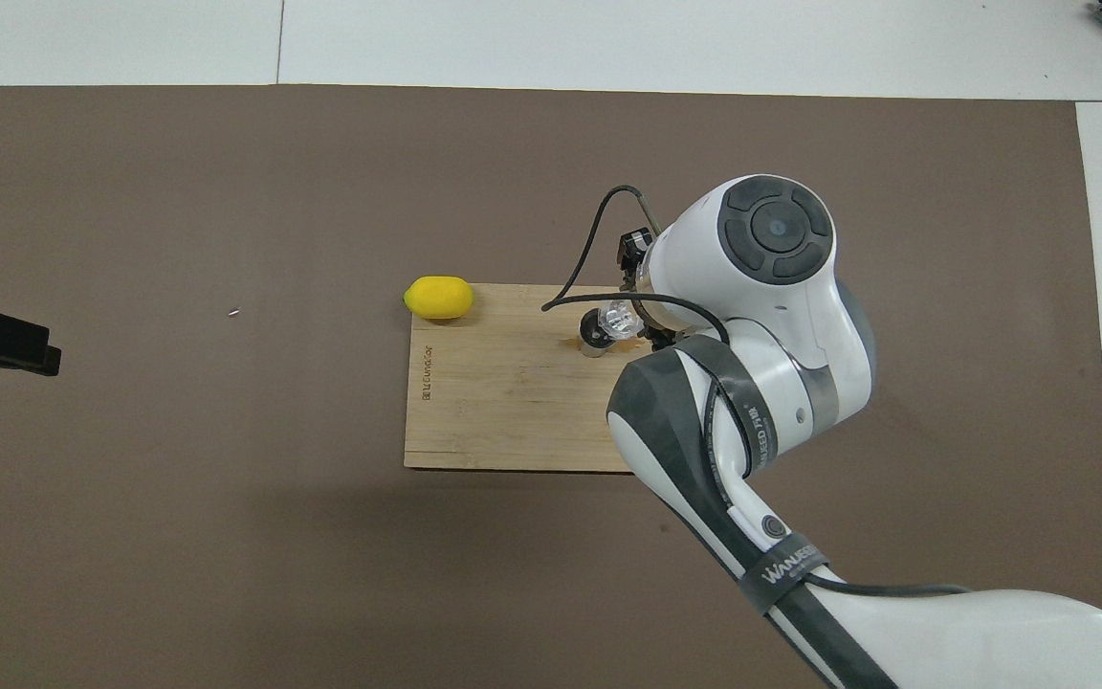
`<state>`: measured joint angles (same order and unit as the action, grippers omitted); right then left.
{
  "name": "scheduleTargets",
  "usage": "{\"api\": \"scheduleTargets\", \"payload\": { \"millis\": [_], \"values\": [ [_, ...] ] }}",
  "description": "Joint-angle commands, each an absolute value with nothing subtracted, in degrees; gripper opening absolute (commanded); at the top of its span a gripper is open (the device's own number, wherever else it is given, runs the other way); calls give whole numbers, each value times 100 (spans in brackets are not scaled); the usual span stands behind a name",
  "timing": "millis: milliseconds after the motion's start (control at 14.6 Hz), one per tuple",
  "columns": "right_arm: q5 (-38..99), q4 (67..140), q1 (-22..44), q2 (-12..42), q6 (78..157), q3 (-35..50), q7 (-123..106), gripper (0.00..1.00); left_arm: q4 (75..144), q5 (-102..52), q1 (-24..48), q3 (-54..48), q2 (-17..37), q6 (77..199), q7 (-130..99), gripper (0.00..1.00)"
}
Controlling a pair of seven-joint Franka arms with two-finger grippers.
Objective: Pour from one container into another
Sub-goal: 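Hold the tilted glass over the cup, then turn it upright, then carry the glass back off the board and lower it onto the table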
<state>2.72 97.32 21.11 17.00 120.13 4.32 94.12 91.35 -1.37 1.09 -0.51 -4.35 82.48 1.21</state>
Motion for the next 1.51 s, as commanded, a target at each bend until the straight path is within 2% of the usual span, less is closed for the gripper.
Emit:
{"api": "scheduleTargets", "payload": {
  "millis": [0, 343, 824, 1167, 1442],
  "values": [
    [833, 9729, 1856, 1714, 11971, 483, 9089, 0, 9246, -149, 123, -26, -536, 8209, 141, 100],
    [1931, 10167, 1188, 1626, 11944, 492, 8264, 0, 9246, -149, 123, -26, -536, 8209, 141, 100],
    [3760, 11003, -428, 1634, 11734, 492, 6016, 0, 9246, -149, 123, -26, -536, 8209, 141, 100],
    [4034, 10925, -1273, 2161, 11295, 483, 4916, 0, 9246, -149, 123, -26, -536, 8209, 141, 100],
    [4043, 10916, -1441, 2311, 11364, 483, 4711, 0, 9246, -149, 123, -26, -536, 8209, 141, 100]
  ]
}}
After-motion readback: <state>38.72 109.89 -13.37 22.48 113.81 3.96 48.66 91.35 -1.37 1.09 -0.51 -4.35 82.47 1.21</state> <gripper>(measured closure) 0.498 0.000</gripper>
